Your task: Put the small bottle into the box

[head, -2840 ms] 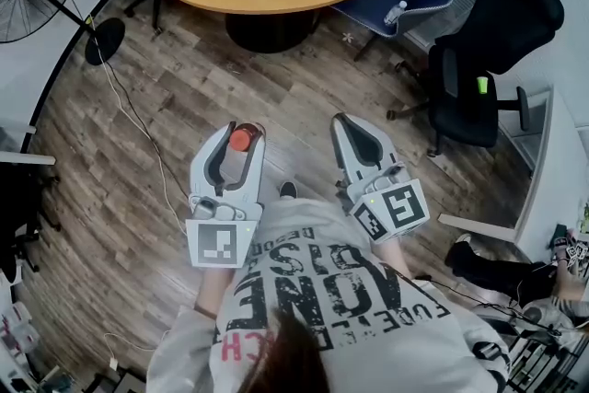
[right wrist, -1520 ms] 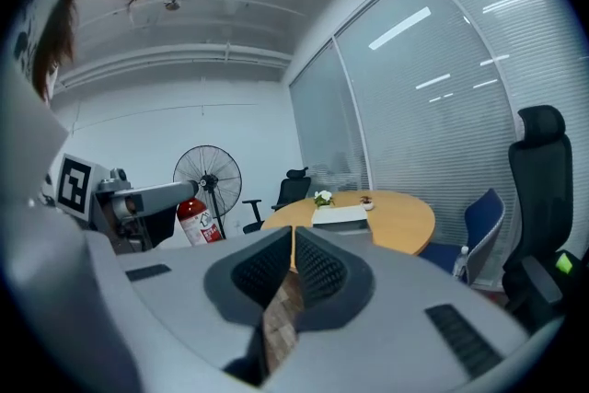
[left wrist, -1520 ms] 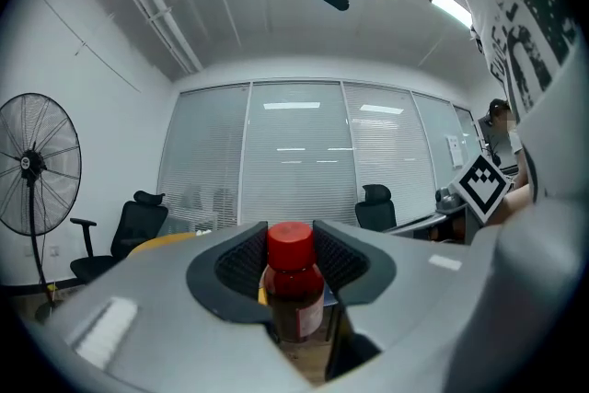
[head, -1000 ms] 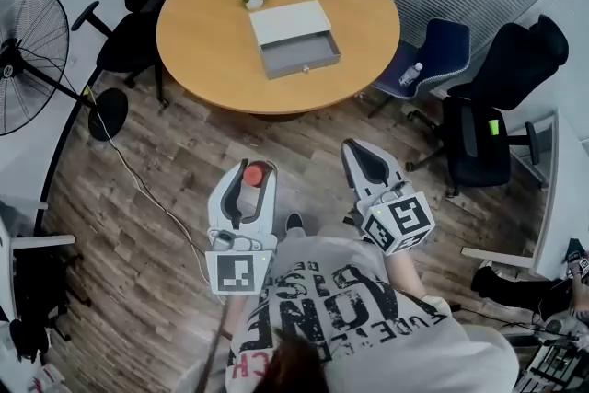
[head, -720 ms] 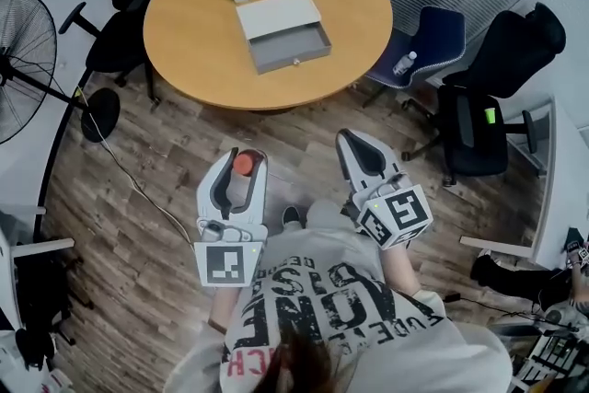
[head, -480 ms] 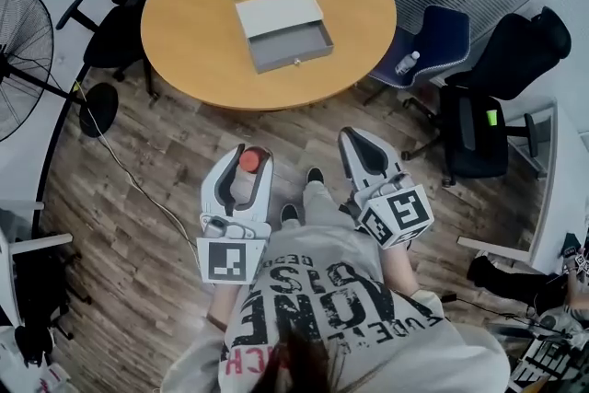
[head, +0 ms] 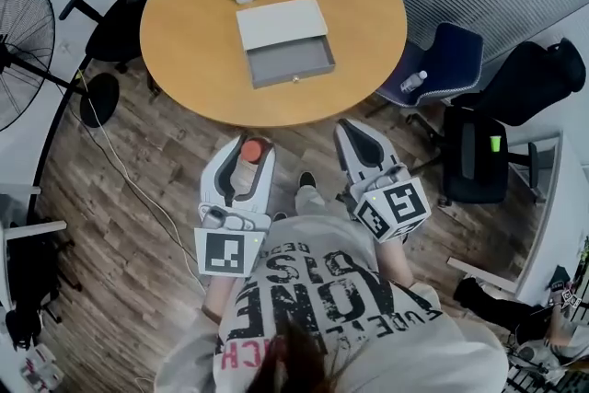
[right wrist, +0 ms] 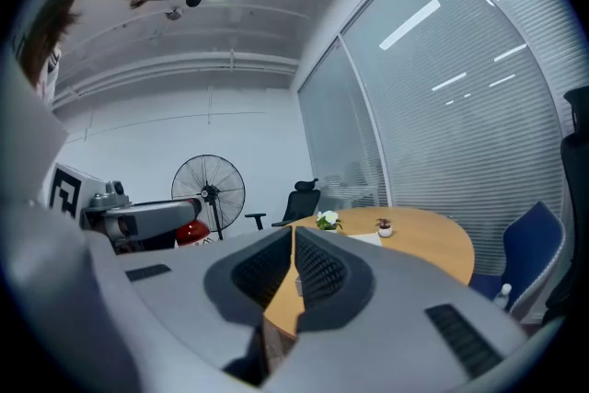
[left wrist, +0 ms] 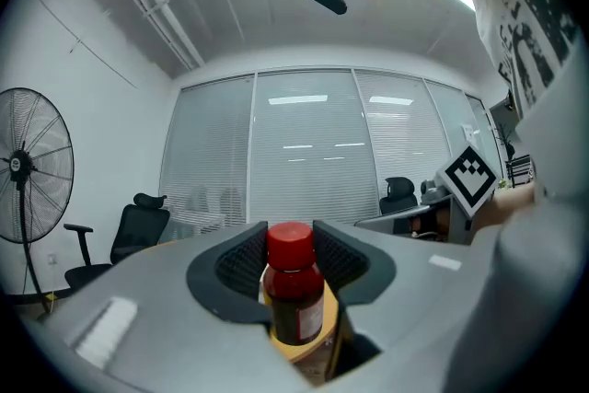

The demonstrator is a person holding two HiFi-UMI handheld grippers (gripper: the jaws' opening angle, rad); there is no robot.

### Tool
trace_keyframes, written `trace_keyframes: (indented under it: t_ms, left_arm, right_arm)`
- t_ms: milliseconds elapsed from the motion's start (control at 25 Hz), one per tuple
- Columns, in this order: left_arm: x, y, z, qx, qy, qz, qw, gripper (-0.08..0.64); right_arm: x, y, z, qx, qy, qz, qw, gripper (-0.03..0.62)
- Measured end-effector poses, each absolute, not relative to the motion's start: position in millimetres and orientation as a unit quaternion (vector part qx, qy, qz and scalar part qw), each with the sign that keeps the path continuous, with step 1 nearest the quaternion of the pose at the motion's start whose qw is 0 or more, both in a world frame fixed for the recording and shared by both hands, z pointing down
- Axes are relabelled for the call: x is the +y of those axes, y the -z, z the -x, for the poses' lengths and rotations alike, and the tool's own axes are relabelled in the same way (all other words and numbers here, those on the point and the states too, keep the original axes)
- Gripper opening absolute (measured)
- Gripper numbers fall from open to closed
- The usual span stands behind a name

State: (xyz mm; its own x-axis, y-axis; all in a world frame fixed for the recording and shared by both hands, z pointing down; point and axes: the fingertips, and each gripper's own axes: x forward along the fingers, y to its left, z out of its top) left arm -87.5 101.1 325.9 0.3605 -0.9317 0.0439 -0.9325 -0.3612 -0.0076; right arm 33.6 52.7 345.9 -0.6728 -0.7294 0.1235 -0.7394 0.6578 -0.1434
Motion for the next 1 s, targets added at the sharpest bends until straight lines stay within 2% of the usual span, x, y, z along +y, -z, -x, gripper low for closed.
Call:
trace_keyframes:
  t_ms: [440, 1000]
  left_arm:
    - [41, -325, 65, -0.607, -0.013, -0.794, 0.010, 0.160]
    - [11, -323, 46, -0.630, -0.021, -0.776, 0.000, 0.161]
  right_arm:
    - [-12, -346, -51, -0.934, -0.089, -0.345, 0.030, 0.018]
    - [-42, -365, -69, -0.942, -0.107, -0.315, 0.036, 0.018]
